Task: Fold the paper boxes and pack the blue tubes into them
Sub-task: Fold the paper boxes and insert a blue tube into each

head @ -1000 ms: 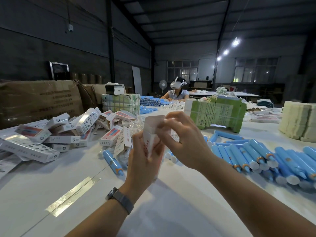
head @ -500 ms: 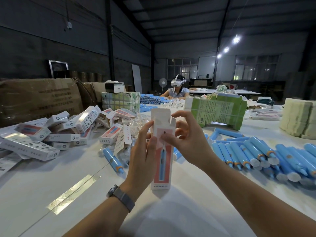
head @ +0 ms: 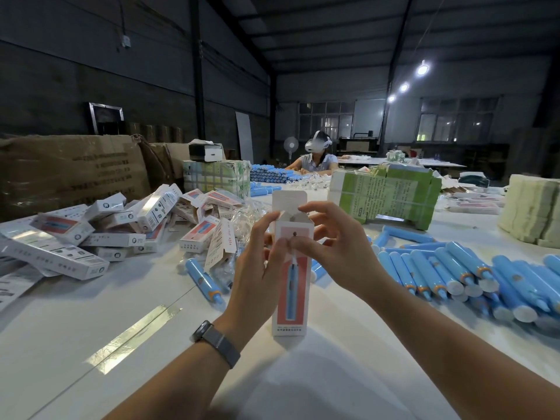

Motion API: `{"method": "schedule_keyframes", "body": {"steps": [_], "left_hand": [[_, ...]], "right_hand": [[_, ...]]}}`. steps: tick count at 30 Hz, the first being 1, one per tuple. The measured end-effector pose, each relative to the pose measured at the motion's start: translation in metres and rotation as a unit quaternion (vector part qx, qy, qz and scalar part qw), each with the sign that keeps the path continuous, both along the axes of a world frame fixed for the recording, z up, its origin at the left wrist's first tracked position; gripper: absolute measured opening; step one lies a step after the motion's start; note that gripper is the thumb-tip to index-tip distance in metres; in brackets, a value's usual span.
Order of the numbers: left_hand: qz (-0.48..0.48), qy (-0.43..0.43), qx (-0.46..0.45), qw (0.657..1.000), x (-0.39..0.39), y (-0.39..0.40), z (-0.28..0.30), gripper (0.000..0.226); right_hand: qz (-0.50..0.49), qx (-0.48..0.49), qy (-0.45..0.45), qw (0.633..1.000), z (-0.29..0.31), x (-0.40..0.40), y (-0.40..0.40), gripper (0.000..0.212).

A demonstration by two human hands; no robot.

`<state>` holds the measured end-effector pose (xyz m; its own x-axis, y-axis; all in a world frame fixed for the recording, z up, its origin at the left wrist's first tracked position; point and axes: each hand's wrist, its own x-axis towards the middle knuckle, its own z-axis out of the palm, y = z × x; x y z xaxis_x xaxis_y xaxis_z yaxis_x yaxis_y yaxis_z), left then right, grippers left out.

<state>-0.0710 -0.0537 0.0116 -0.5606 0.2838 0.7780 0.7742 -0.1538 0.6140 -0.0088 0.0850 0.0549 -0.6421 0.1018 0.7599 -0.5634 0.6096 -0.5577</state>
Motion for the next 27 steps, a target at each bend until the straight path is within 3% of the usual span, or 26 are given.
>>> {"method": "schedule_keyframes", "body": {"steps": [4, 9, 17, 27], "left_hand": [[0.0, 0.005, 0.002, 1.0, -0.001, 0.001, -0.001, 0.022], [0.003, 0.009, 0.002, 1.0, -0.001, 0.001, -0.001, 0.02], [-0.017, -0.002, 0.015, 1.0, 0.001, 0.0, -0.001, 0.02], [-0.03, 0.009, 0.022, 0.999, -0.003, 0.002, -0.005, 0.023]], "right_hand": [[-0.007, -0.058, -0.013, 0.998, -0.004, -0.004, -0.001, 0.044], [-0.015, -0.036, -0.014, 0.999, -0.005, -0.006, 0.0, 0.03], [-0.034, 0.004, 0.007, 0.999, 0.002, 0.003, -0.002, 0.026], [-0.021, 0.025, 0.06, 0.998, 0.005, 0.005, -0.009, 0.05]]}}
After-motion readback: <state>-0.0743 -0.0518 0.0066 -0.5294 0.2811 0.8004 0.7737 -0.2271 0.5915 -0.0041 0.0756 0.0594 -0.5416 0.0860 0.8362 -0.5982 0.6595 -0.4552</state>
